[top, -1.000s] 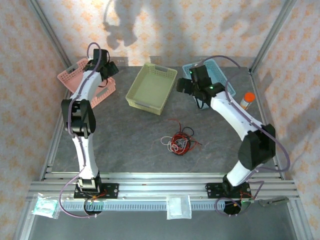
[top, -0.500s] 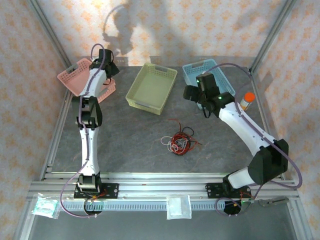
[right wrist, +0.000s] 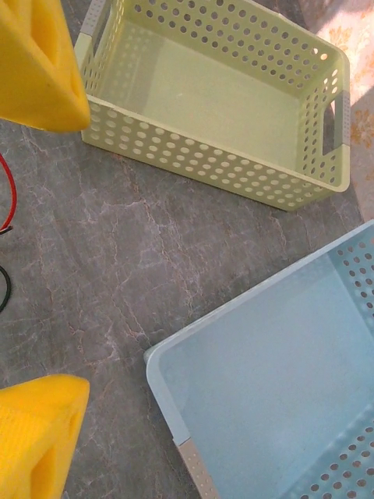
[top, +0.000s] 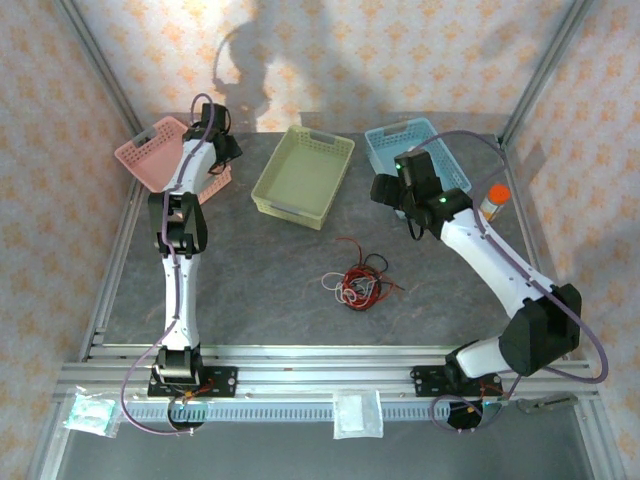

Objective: Untangle the cables

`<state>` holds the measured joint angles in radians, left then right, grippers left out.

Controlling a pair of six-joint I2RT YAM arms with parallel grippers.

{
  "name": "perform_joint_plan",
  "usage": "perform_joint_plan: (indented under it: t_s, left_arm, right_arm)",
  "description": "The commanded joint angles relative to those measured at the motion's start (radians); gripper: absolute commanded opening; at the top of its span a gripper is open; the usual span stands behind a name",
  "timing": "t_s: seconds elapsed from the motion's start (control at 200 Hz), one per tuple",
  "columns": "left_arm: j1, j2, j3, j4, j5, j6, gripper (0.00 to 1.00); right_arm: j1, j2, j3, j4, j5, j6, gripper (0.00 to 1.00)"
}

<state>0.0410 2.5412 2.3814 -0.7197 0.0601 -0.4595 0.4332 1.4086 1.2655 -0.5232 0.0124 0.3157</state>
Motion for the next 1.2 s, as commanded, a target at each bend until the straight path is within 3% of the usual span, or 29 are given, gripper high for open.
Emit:
perform_joint_plan:
  t_s: [0.0, 0.145, 0.491, 0.801, 0.861, 1.091, 1.192]
  left_arm:
    - [-0.022, -0.004, 0.007, -0.074, 0.031, 0.102, 0.57]
    - [-0.046, -0.059, -0.084, -0.067, 0.099, 0.194, 0.5]
    - [-0.129, -0.244, -0.407, -0.006, 0.32, 0.294, 0.47]
    - [-0.195, -0.484, -0.711, 0.096, 0.36, 0.297, 0.5]
    - [-0.195, -0.526, -0.736, 0.111, 0.347, 0.28, 0.55]
    - [-0.195, -0.627, -0.765, 0.16, 0.211, 0.207, 0.99]
    - [-0.199, -0.627, -0.787, 0.208, 0.276, 0.218, 0.99]
  right_arm:
    - [-0.001, -0.012, -0.013, -0.006, 0.029, 0.015, 0.8]
    - [-0.002, 0.007, -0.005, 0.001, 0.023, 0.019, 0.78]
    - [-0.002, 0.025, -0.008, 0.012, 0.035, 0.019, 0.77]
    - [-0.002, 0.05, -0.006, 0.04, 0.044, 0.032, 0.77]
    - [-0.002, 0.069, 0.009, 0.042, 0.052, 0.035, 0.77]
    - [-0.037, 0.223, 0.132, 0.023, 0.017, -0.019, 0.86]
    - [-0.085, 0.3, 0.176, 0.034, -0.064, -0.071, 0.93]
